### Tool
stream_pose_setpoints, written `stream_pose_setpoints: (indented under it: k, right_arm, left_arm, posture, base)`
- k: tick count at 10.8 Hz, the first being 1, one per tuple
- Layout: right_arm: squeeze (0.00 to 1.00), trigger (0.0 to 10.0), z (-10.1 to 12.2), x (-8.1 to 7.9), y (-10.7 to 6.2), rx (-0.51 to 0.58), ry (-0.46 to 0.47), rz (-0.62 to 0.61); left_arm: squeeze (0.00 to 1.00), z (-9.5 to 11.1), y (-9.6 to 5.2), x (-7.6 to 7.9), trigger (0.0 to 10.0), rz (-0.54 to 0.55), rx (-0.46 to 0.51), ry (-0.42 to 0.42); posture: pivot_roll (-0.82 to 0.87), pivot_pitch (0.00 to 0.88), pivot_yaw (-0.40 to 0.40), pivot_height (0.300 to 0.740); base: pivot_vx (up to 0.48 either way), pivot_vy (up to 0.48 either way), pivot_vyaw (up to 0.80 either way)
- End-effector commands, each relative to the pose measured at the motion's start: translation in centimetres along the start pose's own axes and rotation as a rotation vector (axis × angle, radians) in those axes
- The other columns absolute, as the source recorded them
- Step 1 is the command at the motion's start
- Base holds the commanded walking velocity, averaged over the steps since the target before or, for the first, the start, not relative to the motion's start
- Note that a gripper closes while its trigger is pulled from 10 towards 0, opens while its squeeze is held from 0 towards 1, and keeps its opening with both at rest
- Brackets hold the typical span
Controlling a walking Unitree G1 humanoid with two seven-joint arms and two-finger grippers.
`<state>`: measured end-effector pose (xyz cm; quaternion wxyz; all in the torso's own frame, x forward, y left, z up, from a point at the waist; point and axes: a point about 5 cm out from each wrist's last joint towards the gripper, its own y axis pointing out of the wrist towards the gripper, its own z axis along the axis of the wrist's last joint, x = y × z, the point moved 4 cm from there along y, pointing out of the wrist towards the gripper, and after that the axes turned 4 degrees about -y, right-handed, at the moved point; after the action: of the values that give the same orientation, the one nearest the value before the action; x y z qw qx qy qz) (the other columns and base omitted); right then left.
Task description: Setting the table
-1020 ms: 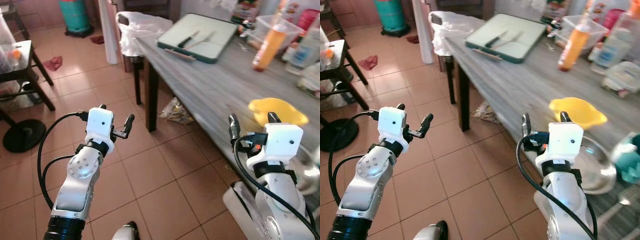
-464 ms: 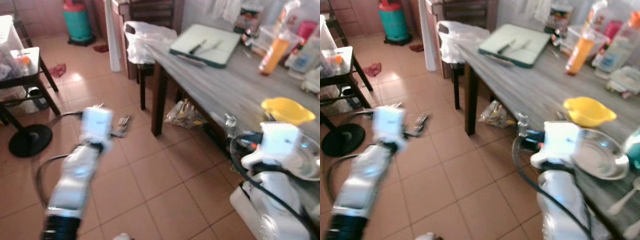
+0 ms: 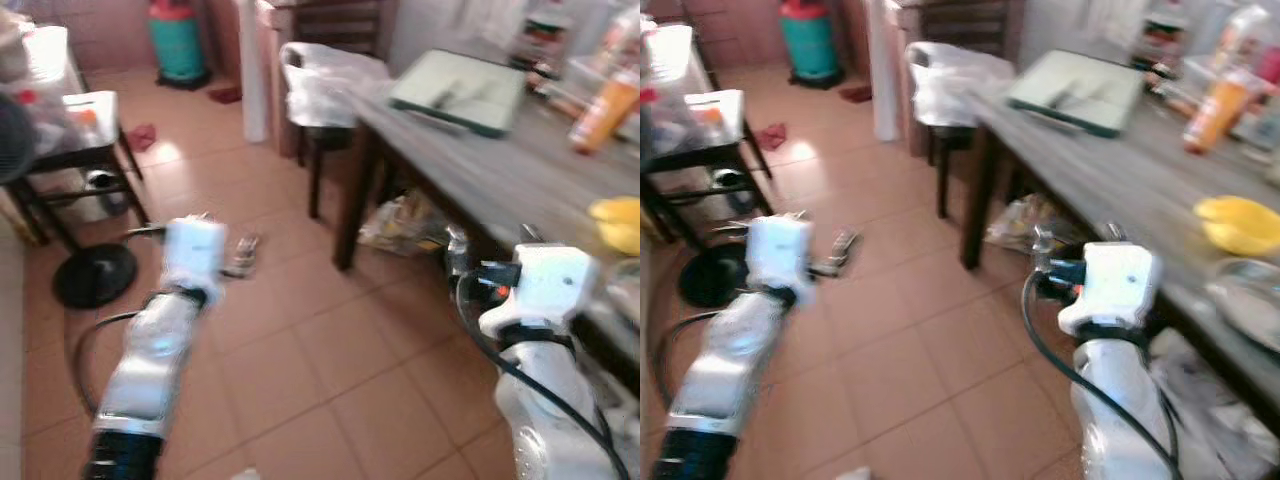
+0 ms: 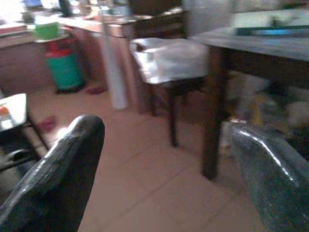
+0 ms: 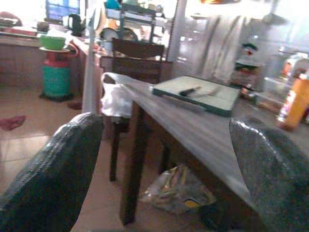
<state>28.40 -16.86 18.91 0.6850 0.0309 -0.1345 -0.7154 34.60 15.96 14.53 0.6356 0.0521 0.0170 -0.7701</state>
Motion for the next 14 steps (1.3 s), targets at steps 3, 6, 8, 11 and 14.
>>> stream_pose_setpoints:
  k: [3,6,8,11,14]
  right_arm:
    - [1.00,10.0,-0.5,0.7,-0.3,-0.017,-0.012,-0.018]
    - [1.00,10.0,-1.5,0.8,-0.3,-0.045,-0.012,-0.022]
    - [1.00,10.0,-2.4,1.0,-0.4,-0.068,-0.017,-0.026]
    - [1.00,10.0,-4.1,0.8,-0.6,-0.111,-0.019,-0.018]
    - [1.00,10.0,-10.5,-0.8,-1.3,-0.302,0.034,0.040]
  left_arm:
    - [0.00,-0.3,0.1,0.8,10.0,-0.017,-0.007,0.007]
    - [0.00,-1.6,0.3,0.9,10.0,-0.003,-0.036,-0.008]
    - [0.00,-2.6,0.4,1.4,10.0,-0.018,-0.055,-0.025]
    - [0.00,-4.9,0.2,2.1,10.0,-0.026,-0.112,-0.037]
    - [0.00,-11.7,-1.0,3.0,10.0,-0.055,-0.339,-0.046]
  posture:
    - [0.18,0.128,-0.053,0.740]
    - [0.18,0.120,-0.058,0.740]
    - [0.18,0.117,-0.064,0.740]
    - [0.18,0.110,-0.069,0.740]
    - [0.19,0.088,-0.088,0.740]
  base:
    - [0.000,0.480,0.00]
    - [0.000,0.115,0.00]
    - [0.000,0.000,0.00]
    - [0.000,0.000,0.00]
    - [0.000,0.000,0.00]
